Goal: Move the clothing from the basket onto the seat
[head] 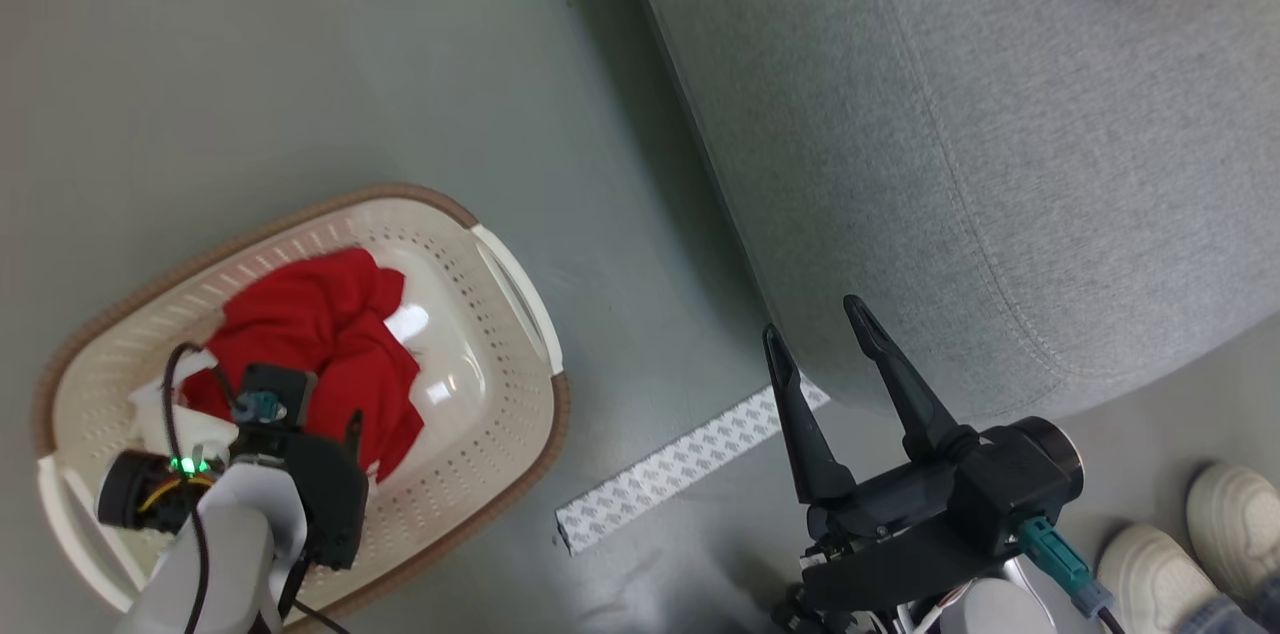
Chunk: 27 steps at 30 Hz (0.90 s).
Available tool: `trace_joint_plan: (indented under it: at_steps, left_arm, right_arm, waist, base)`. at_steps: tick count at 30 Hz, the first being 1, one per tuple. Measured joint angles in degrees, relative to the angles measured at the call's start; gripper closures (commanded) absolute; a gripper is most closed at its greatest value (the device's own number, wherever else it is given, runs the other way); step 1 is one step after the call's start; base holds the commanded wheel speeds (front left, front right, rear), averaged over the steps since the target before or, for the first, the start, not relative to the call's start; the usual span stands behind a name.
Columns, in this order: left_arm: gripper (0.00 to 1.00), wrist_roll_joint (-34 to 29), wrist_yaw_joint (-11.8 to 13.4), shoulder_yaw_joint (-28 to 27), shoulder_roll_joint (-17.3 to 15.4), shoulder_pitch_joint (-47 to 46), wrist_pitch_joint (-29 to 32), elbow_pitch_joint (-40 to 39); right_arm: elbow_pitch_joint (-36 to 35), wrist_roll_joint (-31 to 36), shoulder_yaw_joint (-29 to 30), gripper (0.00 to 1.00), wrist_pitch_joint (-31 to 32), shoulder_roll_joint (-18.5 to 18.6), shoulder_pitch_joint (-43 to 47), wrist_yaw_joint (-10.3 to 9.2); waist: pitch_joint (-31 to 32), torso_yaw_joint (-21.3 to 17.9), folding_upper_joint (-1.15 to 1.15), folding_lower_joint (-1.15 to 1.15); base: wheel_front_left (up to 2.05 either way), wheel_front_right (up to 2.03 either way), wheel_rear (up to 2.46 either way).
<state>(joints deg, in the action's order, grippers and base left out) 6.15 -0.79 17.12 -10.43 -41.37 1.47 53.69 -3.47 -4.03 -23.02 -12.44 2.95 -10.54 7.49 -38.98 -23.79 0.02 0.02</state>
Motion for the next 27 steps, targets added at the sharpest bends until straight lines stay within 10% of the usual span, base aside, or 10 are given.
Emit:
trace_joint_plan:
  at_steps: [7,27]
  left_arm:
    - [0.0,-2.23,3.41,1.45,-0.24,-4.47,0.51,5.31]
    - [0.0,-1.44,1.45,3.21,0.57,-15.29,-2.32,17.71]
  right_arm:
    - [-0.02,-0.65,-0.26,0.0,-0.36,-0.03,0.62,0.0]
    - [-4.69,-0.46,0.0,0.0,-0.7,-0.05,4.42,0.0]
  waist:
    - [-4.41,-1.28,0.0,-0.01]
    - [-11.1,-1.89,-0.01,-0.01]
  base:
    - [0.0,0.0,0.0]
    - [0.0,0.0,0.0]
